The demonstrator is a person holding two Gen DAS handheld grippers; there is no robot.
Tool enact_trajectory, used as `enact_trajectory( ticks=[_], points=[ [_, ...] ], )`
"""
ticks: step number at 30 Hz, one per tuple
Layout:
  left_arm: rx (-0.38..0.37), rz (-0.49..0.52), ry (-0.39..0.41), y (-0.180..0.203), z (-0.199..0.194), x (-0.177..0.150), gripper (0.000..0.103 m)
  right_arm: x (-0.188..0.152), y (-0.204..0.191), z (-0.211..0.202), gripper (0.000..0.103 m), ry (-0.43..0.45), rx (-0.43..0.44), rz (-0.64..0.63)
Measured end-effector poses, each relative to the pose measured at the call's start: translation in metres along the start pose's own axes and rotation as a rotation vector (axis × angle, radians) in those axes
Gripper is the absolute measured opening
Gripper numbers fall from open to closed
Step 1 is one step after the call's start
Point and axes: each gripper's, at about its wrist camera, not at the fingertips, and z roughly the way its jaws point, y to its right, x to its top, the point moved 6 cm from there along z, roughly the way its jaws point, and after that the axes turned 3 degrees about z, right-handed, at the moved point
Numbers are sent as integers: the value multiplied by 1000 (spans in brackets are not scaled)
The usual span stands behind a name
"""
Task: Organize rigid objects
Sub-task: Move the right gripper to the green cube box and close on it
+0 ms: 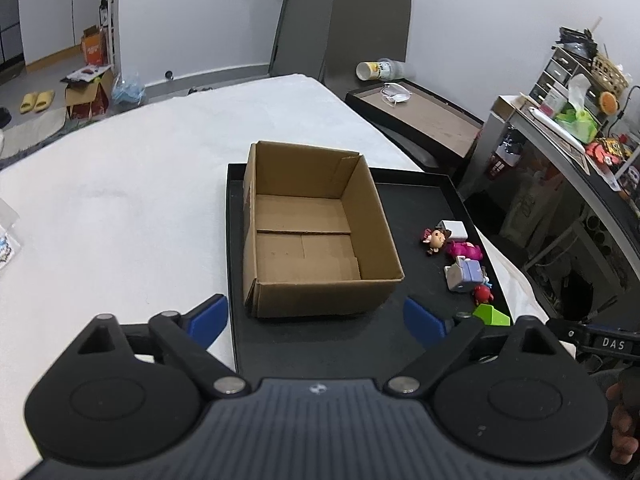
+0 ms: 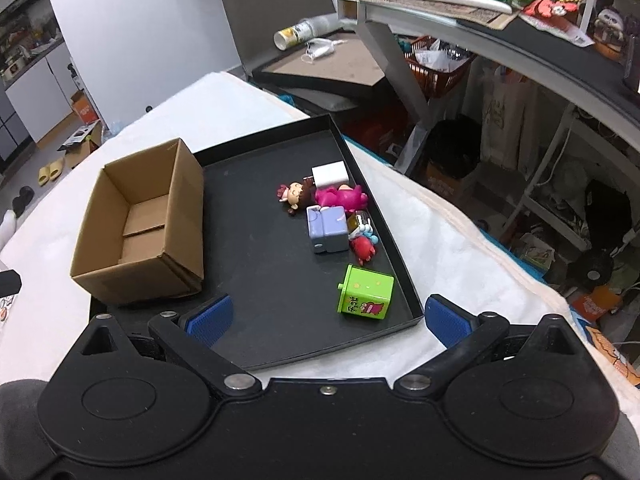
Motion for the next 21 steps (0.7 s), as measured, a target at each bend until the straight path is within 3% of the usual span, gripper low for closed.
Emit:
enact_trajectory(
  ticks=[11, 21],
  points=[
    [17, -45, -11, -12, 28, 9, 61, 16, 4, 36, 102, -49, -58, 40],
    [50, -115, -26, -33, 55, 14, 55, 23, 22, 77, 102, -114, -119, 118]
  ],
)
